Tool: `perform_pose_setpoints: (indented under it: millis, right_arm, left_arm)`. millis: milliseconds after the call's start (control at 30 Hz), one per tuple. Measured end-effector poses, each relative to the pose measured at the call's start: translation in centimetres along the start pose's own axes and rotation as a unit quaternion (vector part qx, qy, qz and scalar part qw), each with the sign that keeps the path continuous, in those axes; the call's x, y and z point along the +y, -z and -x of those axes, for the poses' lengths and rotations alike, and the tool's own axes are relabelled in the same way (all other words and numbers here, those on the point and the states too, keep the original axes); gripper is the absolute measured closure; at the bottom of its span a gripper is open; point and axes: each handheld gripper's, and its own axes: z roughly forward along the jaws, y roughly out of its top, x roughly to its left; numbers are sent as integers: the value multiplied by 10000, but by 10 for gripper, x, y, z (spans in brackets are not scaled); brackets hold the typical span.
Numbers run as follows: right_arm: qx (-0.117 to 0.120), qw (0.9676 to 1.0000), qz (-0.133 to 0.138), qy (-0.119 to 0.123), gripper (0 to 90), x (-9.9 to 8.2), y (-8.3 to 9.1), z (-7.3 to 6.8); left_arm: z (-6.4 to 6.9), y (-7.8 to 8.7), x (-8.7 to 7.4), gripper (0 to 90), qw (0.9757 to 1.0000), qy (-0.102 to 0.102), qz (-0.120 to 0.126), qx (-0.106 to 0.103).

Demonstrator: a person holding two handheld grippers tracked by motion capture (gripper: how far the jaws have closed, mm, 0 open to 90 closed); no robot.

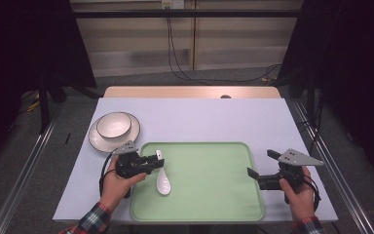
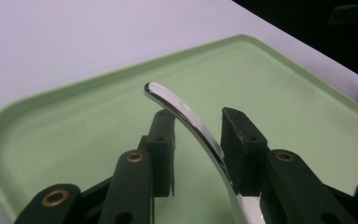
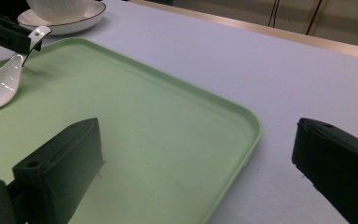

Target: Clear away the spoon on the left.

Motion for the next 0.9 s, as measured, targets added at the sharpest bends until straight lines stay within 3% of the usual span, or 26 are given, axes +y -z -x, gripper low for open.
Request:
perform_pose_setpoints:
  millis: [900]
  right_arm:
    - [21, 10000, 14, 63, 13, 1, 1, -2]
  left_arm:
    - [3, -1, 0, 586, 9997, -133, -115, 159]
